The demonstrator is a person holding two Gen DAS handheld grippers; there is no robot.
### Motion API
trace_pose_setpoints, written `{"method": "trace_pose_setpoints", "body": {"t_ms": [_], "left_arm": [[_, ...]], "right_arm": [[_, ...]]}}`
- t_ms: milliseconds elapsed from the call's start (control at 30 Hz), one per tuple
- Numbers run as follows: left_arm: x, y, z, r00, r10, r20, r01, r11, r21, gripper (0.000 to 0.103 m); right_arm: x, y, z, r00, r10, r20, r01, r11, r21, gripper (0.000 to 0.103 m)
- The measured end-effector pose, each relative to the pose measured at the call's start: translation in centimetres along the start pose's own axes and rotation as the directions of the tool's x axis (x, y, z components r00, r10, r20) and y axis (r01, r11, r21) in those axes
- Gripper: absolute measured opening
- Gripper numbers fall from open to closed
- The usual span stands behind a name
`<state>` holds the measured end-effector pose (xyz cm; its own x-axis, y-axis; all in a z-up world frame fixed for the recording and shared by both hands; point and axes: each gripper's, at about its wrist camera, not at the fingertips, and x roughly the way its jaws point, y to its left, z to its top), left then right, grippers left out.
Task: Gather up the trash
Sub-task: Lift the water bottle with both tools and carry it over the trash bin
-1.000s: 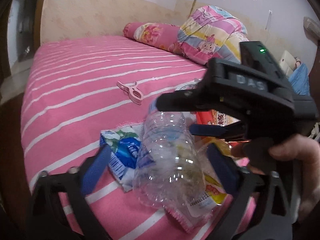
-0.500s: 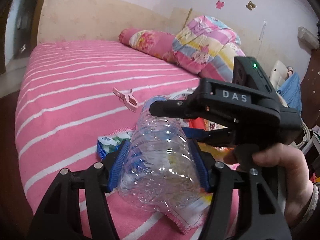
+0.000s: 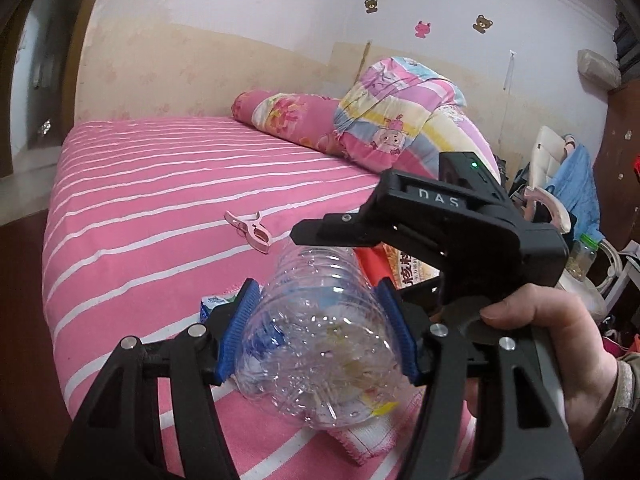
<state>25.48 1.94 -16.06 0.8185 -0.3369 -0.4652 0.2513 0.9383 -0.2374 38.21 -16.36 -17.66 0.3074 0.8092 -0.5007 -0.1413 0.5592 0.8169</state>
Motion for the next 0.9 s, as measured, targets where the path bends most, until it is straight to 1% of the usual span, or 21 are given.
{"method": "trace_pose_setpoints", "body": {"t_ms": [100,133,333,500,633,767,900], "left_arm": [[-0.3,0.1,0.1,1.000,0.002,0.011,-0.002,1.000,-0.003,0.059],[-0.3,0.0,0.2,1.000,0.000,0.016,0.000,1.000,-0.001,0.059],[-1.8,-1.0,1.2,0.997,-0.004,0.071,0.003,1.000,0.022,0.059],[-4.4,-2.3,1.9,0.992,-0.026,0.121,0.020,0.999,0.049,0.059],[-7.2,-5.0,1.9,0.989,-0.062,0.137,0.051,0.995,0.083,0.059],[-9.9,-8.7,1.3,0.987,-0.114,0.114,0.101,0.988,0.120,0.059],[-12.3,-12.6,0.5,0.981,-0.168,0.093,0.152,0.976,0.156,0.059]], "right_arm": [[-0.6,-0.4,0.1,0.999,0.034,0.028,-0.034,0.999,0.005,0.075],[-0.8,-0.3,0.1,0.998,0.047,0.043,-0.047,0.999,-0.004,0.075],[-2.9,2.1,-0.3,0.989,0.063,0.130,-0.048,0.992,-0.119,0.075],[-5.5,4.4,-1.7,0.978,0.079,0.193,-0.048,0.986,-0.161,0.074],[-9.4,5.8,-4.3,0.966,0.086,0.245,-0.045,0.984,-0.170,0.074],[-13.9,6.4,-7.4,0.956,0.071,0.285,-0.026,0.987,-0.158,0.074],[-18.7,6.5,-10.9,0.943,0.048,0.330,-0.003,0.991,-0.137,0.074]]}}
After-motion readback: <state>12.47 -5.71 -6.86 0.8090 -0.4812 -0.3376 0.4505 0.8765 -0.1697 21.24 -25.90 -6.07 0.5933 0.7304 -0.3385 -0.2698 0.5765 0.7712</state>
